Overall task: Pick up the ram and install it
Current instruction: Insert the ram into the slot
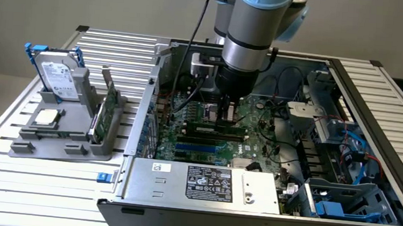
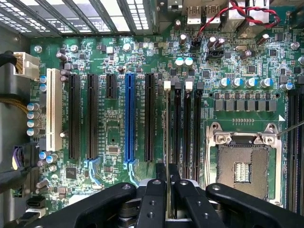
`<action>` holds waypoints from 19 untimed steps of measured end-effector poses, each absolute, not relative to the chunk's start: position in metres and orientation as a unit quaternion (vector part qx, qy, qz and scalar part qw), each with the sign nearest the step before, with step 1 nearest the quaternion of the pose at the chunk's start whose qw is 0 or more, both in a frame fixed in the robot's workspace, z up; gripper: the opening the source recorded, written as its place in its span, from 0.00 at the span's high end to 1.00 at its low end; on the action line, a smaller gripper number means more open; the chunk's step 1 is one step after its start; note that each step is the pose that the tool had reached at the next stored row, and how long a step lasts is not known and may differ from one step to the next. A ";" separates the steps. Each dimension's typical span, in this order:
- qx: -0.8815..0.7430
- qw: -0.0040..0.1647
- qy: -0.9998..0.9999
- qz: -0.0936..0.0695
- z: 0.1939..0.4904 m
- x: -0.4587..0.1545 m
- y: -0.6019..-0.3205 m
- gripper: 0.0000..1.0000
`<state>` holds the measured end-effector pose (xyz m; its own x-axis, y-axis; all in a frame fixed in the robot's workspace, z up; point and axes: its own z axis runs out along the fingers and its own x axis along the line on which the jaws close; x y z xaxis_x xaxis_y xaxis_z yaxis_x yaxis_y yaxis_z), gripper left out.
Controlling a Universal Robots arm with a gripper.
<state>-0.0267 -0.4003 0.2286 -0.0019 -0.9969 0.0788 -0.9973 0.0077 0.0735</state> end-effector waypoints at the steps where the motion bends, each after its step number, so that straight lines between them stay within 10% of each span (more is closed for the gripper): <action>1: 0.704 0.054 -0.708 0.002 0.228 -0.027 -0.400 0.86; 19: 0.704 0.054 -0.708 0.002 0.225 -0.027 -0.399 0.86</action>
